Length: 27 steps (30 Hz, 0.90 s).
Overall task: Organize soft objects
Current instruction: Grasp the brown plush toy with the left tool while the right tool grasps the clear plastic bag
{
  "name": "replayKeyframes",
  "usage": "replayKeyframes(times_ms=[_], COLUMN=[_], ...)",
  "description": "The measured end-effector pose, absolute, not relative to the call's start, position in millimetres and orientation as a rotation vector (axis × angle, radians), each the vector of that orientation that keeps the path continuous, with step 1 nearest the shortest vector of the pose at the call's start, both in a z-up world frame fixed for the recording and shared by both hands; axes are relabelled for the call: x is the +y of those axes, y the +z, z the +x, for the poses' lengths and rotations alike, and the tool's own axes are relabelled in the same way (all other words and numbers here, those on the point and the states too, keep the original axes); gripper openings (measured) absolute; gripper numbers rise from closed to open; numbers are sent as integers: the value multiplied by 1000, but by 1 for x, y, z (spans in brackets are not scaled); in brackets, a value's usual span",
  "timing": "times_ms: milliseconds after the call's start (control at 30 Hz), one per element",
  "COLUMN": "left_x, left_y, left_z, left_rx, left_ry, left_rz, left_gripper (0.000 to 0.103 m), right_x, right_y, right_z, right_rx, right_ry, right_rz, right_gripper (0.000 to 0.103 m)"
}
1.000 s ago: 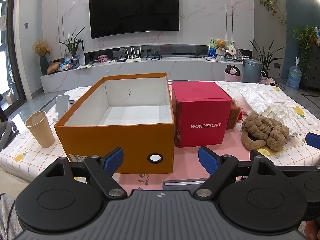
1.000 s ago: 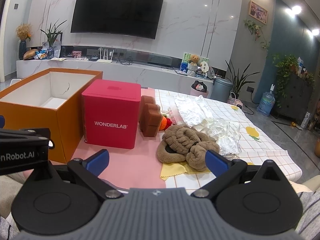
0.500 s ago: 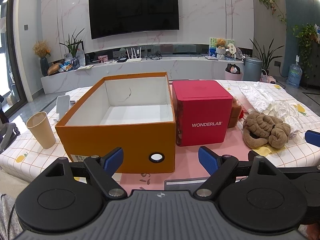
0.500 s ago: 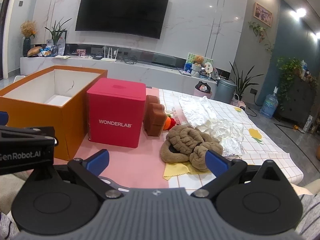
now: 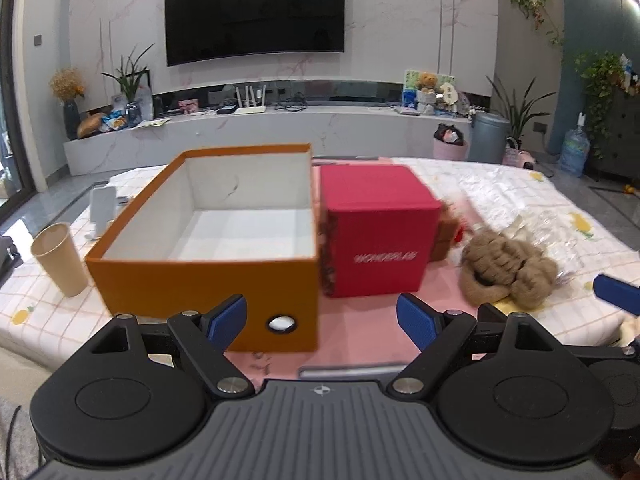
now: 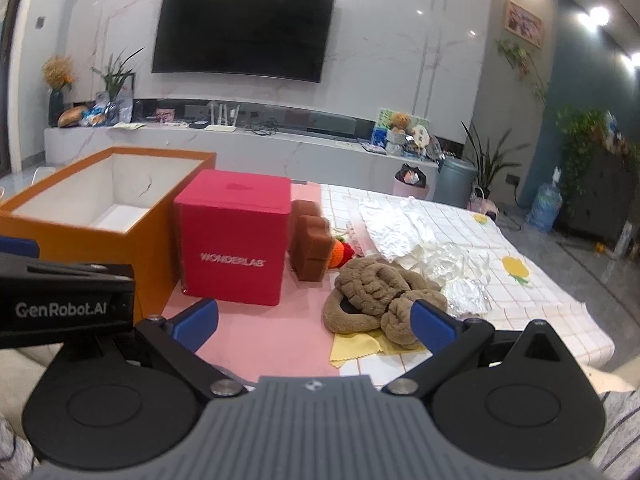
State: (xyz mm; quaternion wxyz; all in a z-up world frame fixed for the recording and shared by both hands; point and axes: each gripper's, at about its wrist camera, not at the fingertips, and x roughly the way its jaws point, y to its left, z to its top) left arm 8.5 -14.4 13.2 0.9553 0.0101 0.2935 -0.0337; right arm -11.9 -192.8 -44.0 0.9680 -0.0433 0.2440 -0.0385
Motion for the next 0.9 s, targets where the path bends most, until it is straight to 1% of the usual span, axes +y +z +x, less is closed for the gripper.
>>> replayKeyframes(times_ms=[233,433,567,700,800,867,900], left_x=[-44,-84,-118,-146,-161,-169,-171], left_y=[32,27,18,9,0,-5,-7], left_z=[24,45,61,80,95,103,106], left_rx=[554,586,622,679,713,733,735], left_ry=[-133,-194,-224,-262,-280,-266,-261], left_rz=[26,61,29,-24,-48,-40,-43], left_gripper=[99,99,99,99,99,99,99], right_x=[-238,-296,-335,-365,-376,-381,-381], right_y=[-26,-17,-11,-19,-30,-44,-53], right_z=[7,38,81,133,157,168,173], right_rx=[516,574,691,833,856,853,879], right_ry=[-172,-293,-327,-205,-182,-175,-155], right_rz=[-46,-44,-9,54,69,66,50], right_gripper=[100,100,100,100,100,96,82])
